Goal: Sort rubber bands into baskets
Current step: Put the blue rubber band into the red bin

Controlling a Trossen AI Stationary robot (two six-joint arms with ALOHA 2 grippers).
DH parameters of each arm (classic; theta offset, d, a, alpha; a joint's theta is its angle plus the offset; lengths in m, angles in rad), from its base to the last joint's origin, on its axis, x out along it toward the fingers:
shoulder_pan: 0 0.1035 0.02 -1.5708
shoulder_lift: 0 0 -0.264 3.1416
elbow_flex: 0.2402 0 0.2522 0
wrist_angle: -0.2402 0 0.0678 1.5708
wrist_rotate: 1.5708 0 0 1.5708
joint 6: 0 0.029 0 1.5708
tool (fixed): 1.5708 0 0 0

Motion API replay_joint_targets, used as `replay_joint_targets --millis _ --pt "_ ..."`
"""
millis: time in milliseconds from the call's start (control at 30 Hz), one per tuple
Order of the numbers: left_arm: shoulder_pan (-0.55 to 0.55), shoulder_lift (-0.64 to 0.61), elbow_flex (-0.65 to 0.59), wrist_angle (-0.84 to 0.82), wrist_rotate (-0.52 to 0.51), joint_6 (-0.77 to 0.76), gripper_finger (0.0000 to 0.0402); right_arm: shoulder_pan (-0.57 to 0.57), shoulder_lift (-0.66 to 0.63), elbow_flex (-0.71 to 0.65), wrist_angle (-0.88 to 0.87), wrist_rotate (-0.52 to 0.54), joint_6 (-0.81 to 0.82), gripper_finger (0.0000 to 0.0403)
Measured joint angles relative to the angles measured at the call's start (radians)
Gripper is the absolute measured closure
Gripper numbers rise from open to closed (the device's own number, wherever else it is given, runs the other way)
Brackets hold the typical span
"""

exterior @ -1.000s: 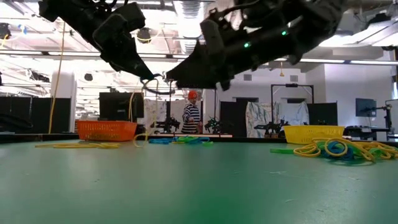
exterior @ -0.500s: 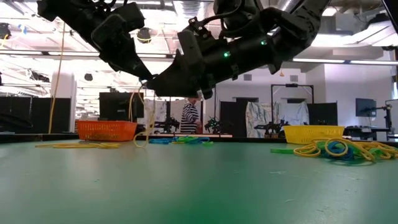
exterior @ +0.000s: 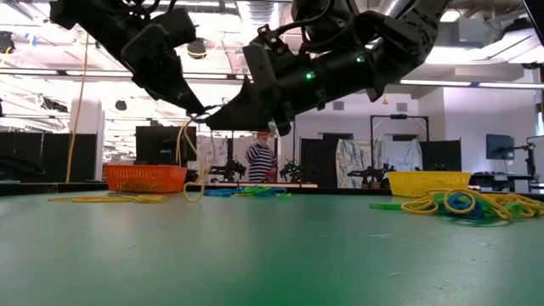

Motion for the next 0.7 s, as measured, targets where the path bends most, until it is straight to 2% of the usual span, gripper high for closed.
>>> replay_joint_targets --millis 100,300,567,700 --pt "-0.001 0.000 0.000 -0.024 0.010 -0.014 0.0401 0.001 0.000 0.000 -0.010 0.000 -0.016 0.0389" --pt "-0.011 0.000 0.000 -0.069 0.008 -0.036 0.0392 0.008 -0.032 0.000 -0.118 0.002 -0.026 0.0388" --pt "-0.045 0.000 0.000 -0.127 -0.073 -0.057 0.0320 0.052 -0.150 0.000 -0.409 0.038 -0.054 0.0388" --pt "-0.051 0.000 0.000 -0.155 -0.046 -0.072 0.0286 0.093 -0.233 0.000 -0.630 0.089 -0.047 0.0388"
